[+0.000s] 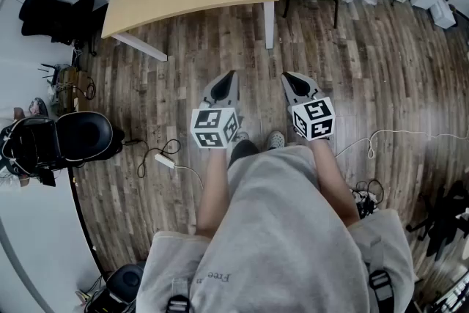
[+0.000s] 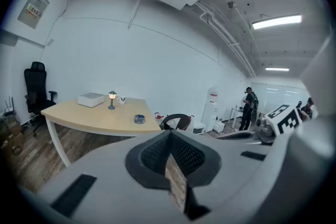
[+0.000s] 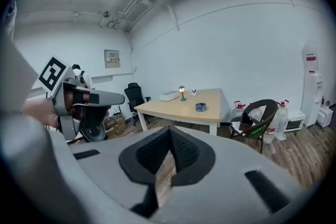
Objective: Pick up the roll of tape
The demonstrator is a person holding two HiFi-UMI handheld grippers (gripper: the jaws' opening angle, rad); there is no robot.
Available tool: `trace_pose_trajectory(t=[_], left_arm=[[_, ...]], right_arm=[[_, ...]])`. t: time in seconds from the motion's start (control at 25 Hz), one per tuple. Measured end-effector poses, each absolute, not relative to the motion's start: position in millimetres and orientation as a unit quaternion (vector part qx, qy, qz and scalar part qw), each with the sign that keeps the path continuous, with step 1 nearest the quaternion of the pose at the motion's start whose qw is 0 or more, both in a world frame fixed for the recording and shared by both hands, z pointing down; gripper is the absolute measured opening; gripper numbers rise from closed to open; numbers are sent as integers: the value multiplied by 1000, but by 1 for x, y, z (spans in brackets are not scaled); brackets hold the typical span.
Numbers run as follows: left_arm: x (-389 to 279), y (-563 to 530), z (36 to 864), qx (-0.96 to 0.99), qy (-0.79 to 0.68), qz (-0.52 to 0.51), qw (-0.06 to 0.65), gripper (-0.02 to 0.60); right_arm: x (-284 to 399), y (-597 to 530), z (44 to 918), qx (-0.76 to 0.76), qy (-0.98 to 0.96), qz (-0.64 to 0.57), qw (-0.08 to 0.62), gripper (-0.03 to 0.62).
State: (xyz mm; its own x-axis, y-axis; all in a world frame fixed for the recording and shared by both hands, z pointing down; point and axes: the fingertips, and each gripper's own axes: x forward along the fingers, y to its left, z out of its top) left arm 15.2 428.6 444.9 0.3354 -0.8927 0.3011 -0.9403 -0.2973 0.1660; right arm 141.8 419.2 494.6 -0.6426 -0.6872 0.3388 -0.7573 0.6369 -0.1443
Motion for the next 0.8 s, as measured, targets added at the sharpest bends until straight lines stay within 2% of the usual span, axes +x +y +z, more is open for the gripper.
trace_pose_trajectory(t=[0.36, 0.48, 0.56, 0.64, 0.72, 0.8], left_arm=[[25, 424, 445, 803, -572, 76, 152, 5], [21, 423, 447, 795, -583, 84, 144, 8], [16, 421, 447, 788, -592, 91, 142, 10], [13, 419, 444, 784, -597, 87, 144, 18], [14, 419, 441, 783, -598, 86, 144, 50], [13, 418, 441, 782, -600, 91, 143, 75]], right_arm=[[153, 410, 489, 413, -893, 131, 126, 2], [162, 405, 489, 415, -892, 142, 106, 5], [167, 402, 487, 414, -894, 145, 94, 51], [173, 400, 484, 416, -894, 146, 83, 64], [178, 399, 482, 420, -892, 151, 72, 71], [180, 399, 482, 417, -893, 154, 66, 108]])
